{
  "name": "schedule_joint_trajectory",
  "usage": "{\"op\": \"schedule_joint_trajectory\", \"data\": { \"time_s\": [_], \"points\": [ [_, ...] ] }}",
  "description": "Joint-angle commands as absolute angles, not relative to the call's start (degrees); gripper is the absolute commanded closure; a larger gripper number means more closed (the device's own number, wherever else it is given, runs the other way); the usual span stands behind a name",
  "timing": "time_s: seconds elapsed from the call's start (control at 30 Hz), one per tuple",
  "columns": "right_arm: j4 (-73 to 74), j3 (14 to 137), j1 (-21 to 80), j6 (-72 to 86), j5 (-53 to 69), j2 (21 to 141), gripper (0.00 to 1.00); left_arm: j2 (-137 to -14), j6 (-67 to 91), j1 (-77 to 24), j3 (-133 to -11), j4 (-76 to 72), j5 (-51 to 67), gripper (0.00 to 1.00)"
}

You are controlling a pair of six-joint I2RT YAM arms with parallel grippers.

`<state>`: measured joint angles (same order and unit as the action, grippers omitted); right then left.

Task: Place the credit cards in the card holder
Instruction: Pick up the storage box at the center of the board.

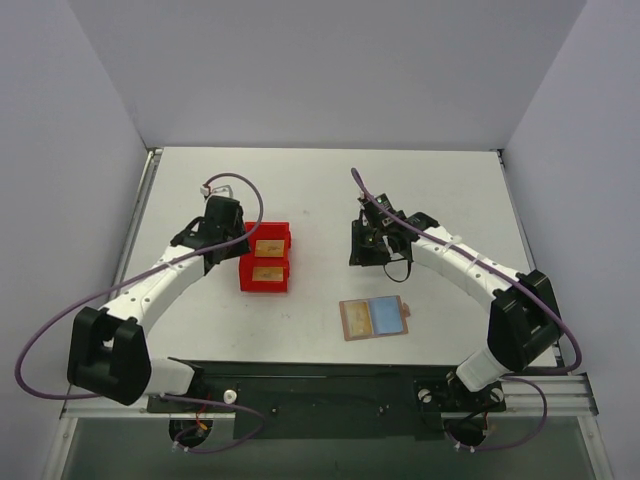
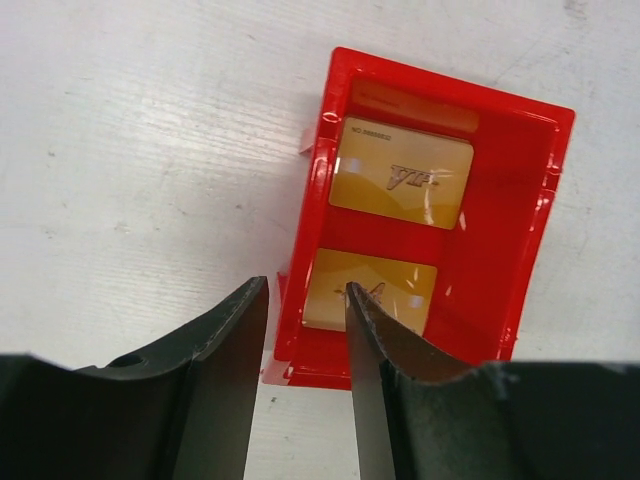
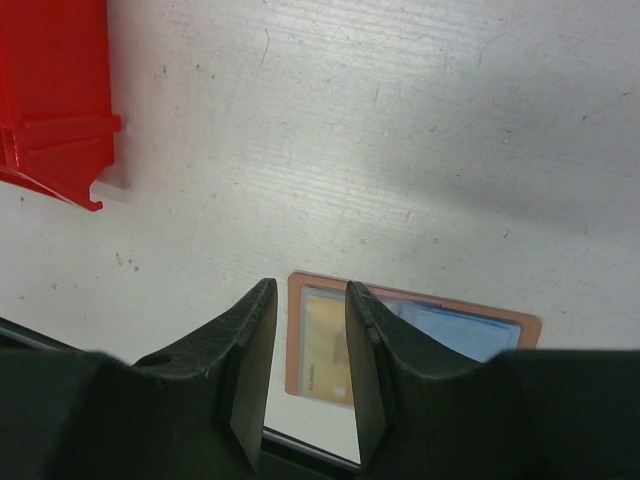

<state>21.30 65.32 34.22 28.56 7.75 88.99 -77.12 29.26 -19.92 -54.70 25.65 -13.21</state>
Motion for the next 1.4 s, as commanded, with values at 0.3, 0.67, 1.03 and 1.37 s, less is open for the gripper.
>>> {"op": "schedule_joint_trajectory", "data": {
  "time_s": [0.3,0.67,1.03,1.37],
  "points": [
    [22.4,65.6,34.2,27.0,9.8,89.5,0.70,-83.7,27.6,-20.0,-56.7,24.3,-15.6,0.53],
    [21.9,64.8,33.8,27.4,10.5,89.6,0.70,-86.5,28.4,-20.0,-55.7,22.9,-12.2,0.66],
    [21.5,64.2,33.8,27.5,10.3,89.4,0.70,-85.1,33.2,-20.6,-53.9,22.5,-11.5,0.90],
    [21.2,63.5,33.8,27.8,10.2,89.0,0.70,-81.8,52.9,-24.1,-46.0,18.8,-8.2,1.00]
  ]
}}
